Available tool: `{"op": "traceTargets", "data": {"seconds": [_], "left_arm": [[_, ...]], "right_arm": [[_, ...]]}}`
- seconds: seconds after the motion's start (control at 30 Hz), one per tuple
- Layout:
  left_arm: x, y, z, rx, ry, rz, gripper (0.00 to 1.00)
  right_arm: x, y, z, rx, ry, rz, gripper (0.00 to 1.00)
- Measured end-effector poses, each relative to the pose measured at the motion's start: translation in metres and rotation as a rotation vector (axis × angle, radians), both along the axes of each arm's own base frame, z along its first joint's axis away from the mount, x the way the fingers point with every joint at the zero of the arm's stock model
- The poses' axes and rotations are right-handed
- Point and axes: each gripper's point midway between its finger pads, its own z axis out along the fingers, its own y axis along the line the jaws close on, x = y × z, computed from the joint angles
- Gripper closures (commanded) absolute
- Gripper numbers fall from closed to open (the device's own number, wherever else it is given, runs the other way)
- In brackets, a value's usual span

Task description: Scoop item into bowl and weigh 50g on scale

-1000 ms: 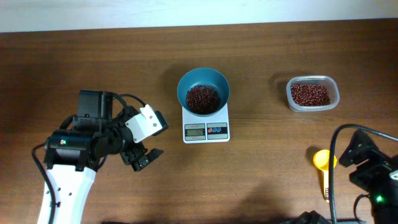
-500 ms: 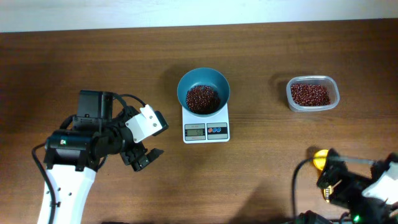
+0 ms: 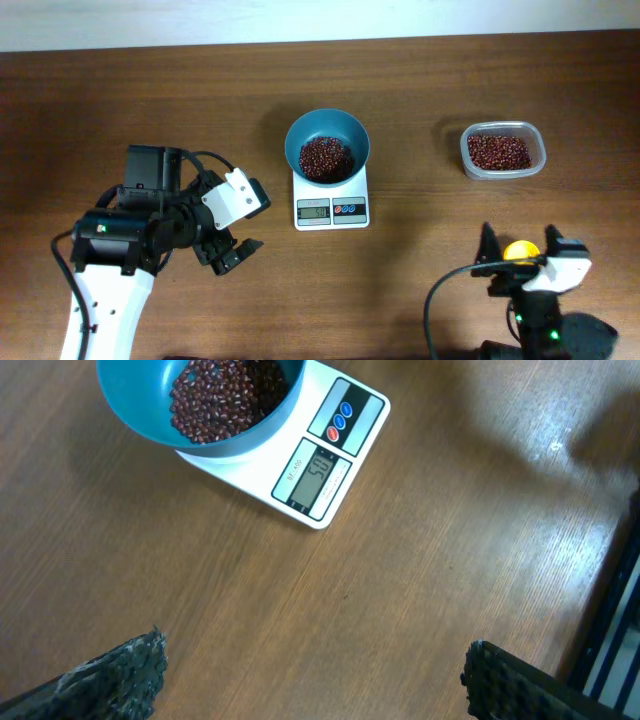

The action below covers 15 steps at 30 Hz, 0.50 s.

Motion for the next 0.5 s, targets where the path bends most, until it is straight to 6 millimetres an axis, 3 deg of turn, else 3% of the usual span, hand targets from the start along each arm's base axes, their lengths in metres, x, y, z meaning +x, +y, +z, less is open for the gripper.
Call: {"op": "traceTargets", "data": {"seconds": [0.23,0.5], "left_arm": [[0.0,0.0,0.0,0.0,0.0,0.0,0.01],[0.0,0.0,0.0,0.0,0.0,0.0,0.01]], "right_arm": [[0.02,0.012,-0.022,0.006,-0.043,0.067,0.01],[0.031,0.012,-0.043,0.021,-0.056,0.072,0.01]]}}
